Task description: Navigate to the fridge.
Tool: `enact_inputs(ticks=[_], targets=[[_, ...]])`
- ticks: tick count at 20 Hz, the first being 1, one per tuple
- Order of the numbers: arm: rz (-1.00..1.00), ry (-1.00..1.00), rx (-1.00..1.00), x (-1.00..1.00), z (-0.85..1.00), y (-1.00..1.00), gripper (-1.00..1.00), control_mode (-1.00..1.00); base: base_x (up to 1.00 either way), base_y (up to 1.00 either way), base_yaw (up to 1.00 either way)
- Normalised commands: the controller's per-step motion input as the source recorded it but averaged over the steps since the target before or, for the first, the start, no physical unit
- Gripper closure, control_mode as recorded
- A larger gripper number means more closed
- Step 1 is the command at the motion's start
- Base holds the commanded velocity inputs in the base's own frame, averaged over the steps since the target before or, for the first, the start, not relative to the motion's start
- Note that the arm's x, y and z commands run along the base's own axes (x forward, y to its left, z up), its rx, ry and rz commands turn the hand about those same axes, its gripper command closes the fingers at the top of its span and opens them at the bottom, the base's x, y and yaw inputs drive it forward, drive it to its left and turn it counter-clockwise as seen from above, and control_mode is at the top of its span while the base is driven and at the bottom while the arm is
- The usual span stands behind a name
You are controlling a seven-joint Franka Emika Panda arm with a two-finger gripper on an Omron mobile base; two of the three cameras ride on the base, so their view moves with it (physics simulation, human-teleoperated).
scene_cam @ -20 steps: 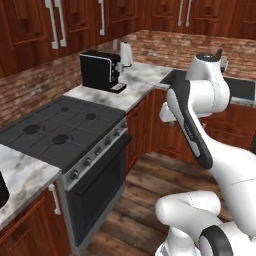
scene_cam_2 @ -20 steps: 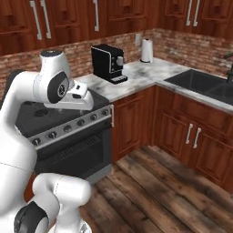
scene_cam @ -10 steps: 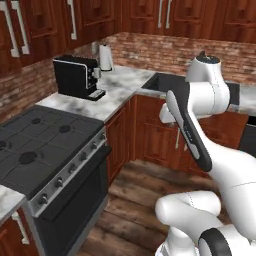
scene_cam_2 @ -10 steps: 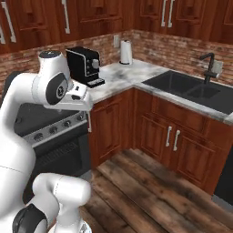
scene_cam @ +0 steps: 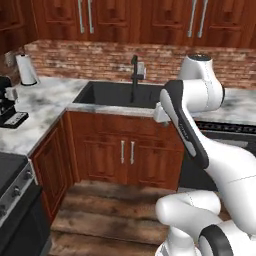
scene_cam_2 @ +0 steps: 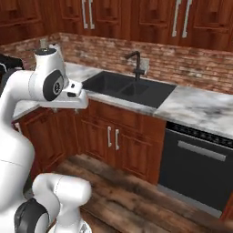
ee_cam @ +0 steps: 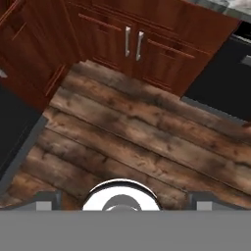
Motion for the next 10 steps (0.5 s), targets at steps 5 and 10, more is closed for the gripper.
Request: enact_inputs(ticks=[5, 10], targets=[[0.00, 0.00, 0.00, 0.00, 0.00, 0.00, -1.00, 1.00, 0.04, -0.01, -0.99], [0.00, 0.00, 0.00, 0.00, 0.00, 0.00, -1.00, 1.00, 0.06, 0.00, -0.99]])
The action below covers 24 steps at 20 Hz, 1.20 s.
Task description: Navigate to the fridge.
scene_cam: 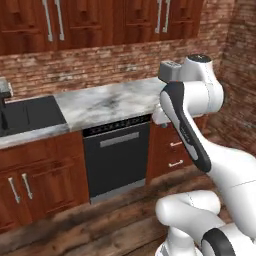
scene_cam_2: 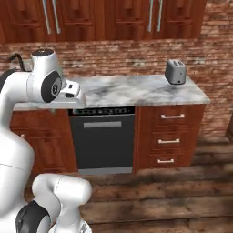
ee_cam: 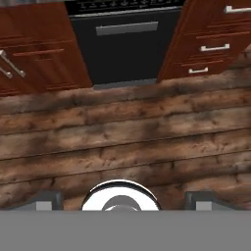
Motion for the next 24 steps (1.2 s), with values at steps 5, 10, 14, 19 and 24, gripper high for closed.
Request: enact_inputs(ticks=[5, 10, 14, 19, 24], targets=[[0.00, 0.00, 0.00, 0.00, 0.00, 0.00, -1.00, 1.00, 0.47, 0.02, -0.88], [0.00, 0.00, 0.00, 0.00, 0.00, 0.00, -1.00, 1.00, 0.83, 0.13, -0.71], [0.00, 0.00, 0.00, 0.00, 0.00, 0.00, -1.00, 1.00, 0.85, 0.20, -0.66], [0.00, 0.00, 0.00, 0.00, 0.00, 0.00, -1.00, 1.00, 0.87, 0.27, -0.64], [0.00, 0.00, 0.00, 0.00, 0.00, 0.00, -1.00, 1.00, 0.66, 0.09, -0.74]])
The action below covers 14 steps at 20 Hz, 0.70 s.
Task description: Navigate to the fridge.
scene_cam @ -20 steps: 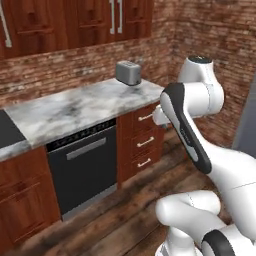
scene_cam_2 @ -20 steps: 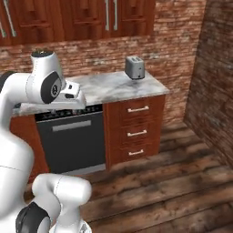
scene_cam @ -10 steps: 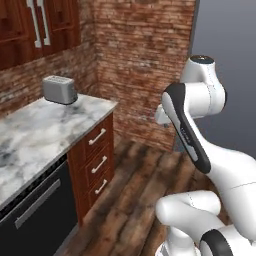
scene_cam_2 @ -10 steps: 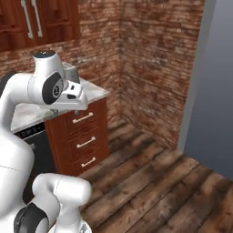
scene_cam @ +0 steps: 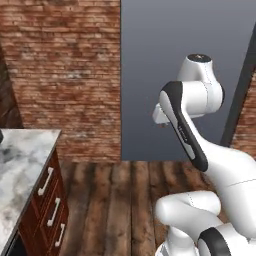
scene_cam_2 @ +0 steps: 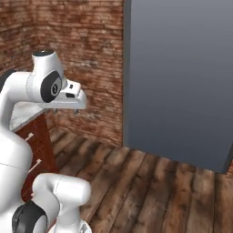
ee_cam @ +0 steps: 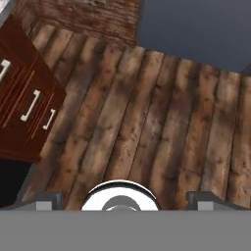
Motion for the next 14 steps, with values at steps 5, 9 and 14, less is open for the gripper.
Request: enact_inputs(ticks=[5, 9, 14], targets=[[0.00, 0.00, 0.00, 0.00, 0.00, 0.00, -1.00, 1.00, 0.68, 0.13, -0.75], [0.00, 0.00, 0.00, 0.00, 0.00, 0.00, -1.00, 1.00, 0.55, 0.03, -0.76], [0.00, 0.00, 0.00, 0.00, 0.00, 0.00, -1.00, 1.00, 0.46, 0.00, -0.79]])
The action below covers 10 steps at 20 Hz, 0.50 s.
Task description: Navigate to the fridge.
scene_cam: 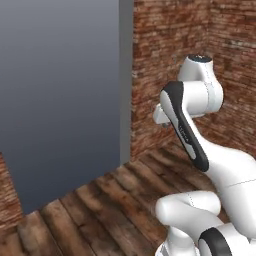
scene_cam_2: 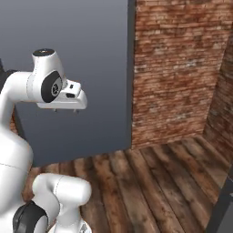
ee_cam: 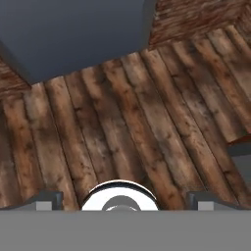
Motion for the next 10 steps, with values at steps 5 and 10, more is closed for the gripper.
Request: enact_inputs(ticks=[5, 10], targets=[[0.00, 0.00, 0.00, 0.00, 0.00, 0.00, -1.00, 1.00, 0.48, 0.00, -0.79], [0.00, 0.00, 0.00, 0.00, 0.00, 0.00, -1.00, 1.00, 0.45, 0.00, -0.78]])
